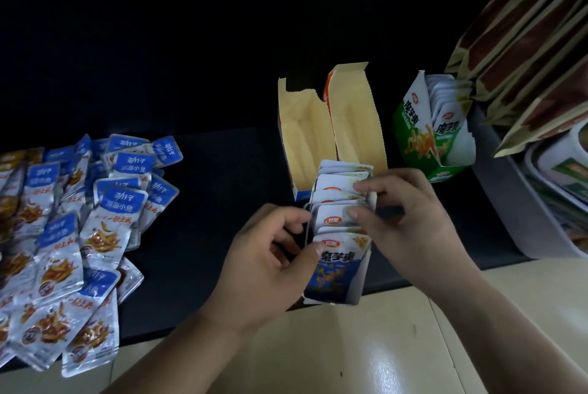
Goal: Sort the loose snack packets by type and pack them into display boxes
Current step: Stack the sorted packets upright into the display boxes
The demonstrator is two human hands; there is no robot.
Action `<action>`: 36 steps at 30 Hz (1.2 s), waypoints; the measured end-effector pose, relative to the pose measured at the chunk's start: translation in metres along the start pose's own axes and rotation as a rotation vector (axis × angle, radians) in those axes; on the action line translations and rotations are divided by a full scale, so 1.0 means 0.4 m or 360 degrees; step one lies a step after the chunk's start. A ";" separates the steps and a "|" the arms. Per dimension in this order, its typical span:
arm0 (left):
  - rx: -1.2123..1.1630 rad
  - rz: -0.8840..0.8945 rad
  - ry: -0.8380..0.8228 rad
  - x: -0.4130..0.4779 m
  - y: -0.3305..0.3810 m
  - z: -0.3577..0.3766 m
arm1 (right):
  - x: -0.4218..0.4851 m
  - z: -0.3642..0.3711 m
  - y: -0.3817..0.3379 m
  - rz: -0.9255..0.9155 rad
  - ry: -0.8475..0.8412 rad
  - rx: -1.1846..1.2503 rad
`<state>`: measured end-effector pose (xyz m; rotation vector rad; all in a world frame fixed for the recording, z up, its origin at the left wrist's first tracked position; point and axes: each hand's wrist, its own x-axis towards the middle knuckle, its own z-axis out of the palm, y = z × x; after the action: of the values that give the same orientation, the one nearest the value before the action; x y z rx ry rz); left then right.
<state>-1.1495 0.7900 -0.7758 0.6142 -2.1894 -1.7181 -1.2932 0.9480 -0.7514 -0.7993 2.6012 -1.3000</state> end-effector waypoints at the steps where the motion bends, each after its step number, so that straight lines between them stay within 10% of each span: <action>1: 0.0037 0.0021 0.0031 0.004 -0.006 -0.004 | -0.001 -0.002 0.005 -0.0014 -0.0015 0.0008; 12: 0.0245 -0.0056 -0.0135 0.014 -0.007 0.011 | 0.032 -0.003 -0.002 0.0135 -0.0338 -0.0198; 22: 0.0239 -0.0063 -0.0155 0.002 0.009 0.011 | -0.033 -0.014 -0.014 -0.0276 0.0214 -0.0316; 36: 0.0007 -0.0246 -0.0365 -0.026 0.003 0.064 | -0.156 -0.037 -0.031 0.0507 -0.0129 0.0810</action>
<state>-1.1528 0.8169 -0.7806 0.6297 -2.3539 -1.9493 -1.2399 0.9843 -0.7400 -0.3276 2.0730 -1.6690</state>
